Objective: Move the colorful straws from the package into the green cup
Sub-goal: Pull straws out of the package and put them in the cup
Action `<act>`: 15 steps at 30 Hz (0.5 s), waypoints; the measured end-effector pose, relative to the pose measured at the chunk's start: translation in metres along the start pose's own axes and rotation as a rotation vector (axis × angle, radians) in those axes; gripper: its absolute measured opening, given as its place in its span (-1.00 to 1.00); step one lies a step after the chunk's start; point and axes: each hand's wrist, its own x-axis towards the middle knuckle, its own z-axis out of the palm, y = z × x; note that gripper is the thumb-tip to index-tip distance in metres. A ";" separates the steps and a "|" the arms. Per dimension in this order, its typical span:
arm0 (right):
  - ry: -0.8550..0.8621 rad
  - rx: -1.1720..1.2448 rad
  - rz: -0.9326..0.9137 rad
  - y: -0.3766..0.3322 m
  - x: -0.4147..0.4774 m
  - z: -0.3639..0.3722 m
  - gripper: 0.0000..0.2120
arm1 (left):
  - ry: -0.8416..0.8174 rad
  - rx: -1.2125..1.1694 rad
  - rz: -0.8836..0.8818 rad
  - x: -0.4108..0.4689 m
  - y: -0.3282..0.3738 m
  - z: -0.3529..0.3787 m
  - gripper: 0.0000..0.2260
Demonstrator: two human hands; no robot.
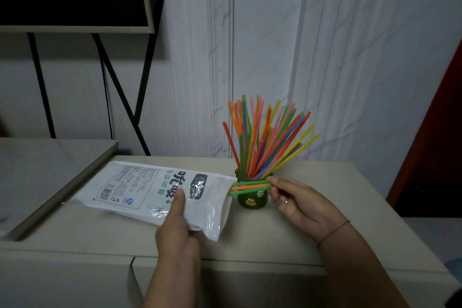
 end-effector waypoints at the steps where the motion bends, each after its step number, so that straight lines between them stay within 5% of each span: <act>1: -0.015 0.053 0.012 0.004 0.000 0.005 -0.93 | -0.003 -0.002 -0.005 -0.001 -0.001 0.000 -0.75; 6: -0.066 0.068 -0.003 0.036 0.003 0.027 -0.89 | 0.019 -0.003 -0.035 -0.004 -0.009 0.003 -0.87; 10: -0.052 -0.054 -0.081 0.035 0.004 0.030 -0.88 | 0.060 -0.042 -0.020 -0.002 -0.003 0.003 -0.66; 15: -0.011 -0.119 -0.058 0.012 0.001 0.012 -0.90 | 0.085 -0.053 -0.002 0.004 0.003 -0.002 -0.62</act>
